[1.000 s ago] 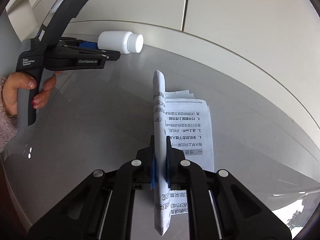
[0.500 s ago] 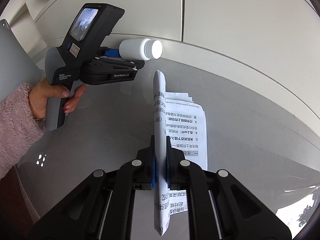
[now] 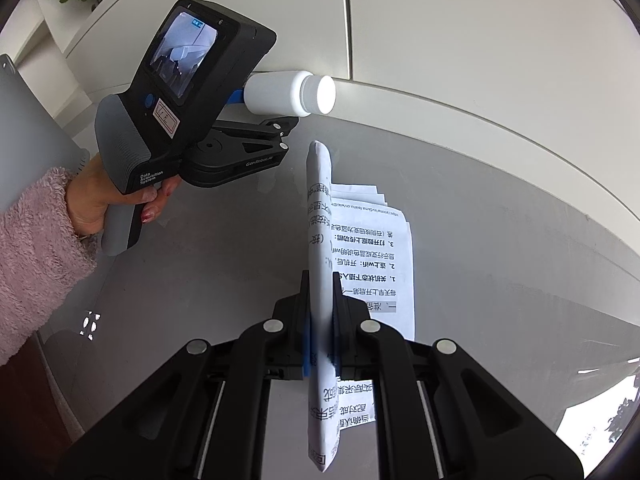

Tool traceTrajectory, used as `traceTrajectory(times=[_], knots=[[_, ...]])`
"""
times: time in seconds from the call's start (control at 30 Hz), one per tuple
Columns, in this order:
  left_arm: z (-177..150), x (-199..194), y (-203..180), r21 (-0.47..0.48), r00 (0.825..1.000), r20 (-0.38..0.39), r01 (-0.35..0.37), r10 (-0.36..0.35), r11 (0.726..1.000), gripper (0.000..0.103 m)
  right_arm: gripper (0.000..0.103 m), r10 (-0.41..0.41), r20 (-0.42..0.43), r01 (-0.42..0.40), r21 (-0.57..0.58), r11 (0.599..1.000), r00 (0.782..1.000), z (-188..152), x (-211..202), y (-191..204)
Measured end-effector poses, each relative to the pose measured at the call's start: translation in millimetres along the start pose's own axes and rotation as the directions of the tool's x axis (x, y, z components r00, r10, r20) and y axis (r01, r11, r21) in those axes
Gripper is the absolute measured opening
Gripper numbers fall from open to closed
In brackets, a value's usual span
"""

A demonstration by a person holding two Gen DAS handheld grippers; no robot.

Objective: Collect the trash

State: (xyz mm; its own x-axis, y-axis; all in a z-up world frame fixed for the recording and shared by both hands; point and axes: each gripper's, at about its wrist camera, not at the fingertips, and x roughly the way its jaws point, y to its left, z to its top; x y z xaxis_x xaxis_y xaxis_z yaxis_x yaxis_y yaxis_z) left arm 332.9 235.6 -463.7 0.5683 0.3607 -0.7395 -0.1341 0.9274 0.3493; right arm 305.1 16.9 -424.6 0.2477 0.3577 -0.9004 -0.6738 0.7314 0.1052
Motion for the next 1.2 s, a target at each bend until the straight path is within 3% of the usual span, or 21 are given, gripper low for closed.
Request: traceTrajectory(times=[0.7,0.97,1.2], knots=[[-10,-32,-23,0.002,0.991,0.099,-0.087,0.086,0.996,0.052,0.007,0.005,0.000,-0.005,0.020,1.000,1.000,-7,-7,12],[-27,-34,-34,0.048,0.996,0.078,-0.051,0.047,0.998,0.052,0.007,0.011,-0.008,-0.011,0.030,0.999,1.000,-3,-1,3],[-30,-50,-47,0.053,0.994,0.086,0.064,-0.069,0.997,0.052,0.007,0.005,-0.010,-0.005,0.039,0.999,1.000,-1,-5,-1]])
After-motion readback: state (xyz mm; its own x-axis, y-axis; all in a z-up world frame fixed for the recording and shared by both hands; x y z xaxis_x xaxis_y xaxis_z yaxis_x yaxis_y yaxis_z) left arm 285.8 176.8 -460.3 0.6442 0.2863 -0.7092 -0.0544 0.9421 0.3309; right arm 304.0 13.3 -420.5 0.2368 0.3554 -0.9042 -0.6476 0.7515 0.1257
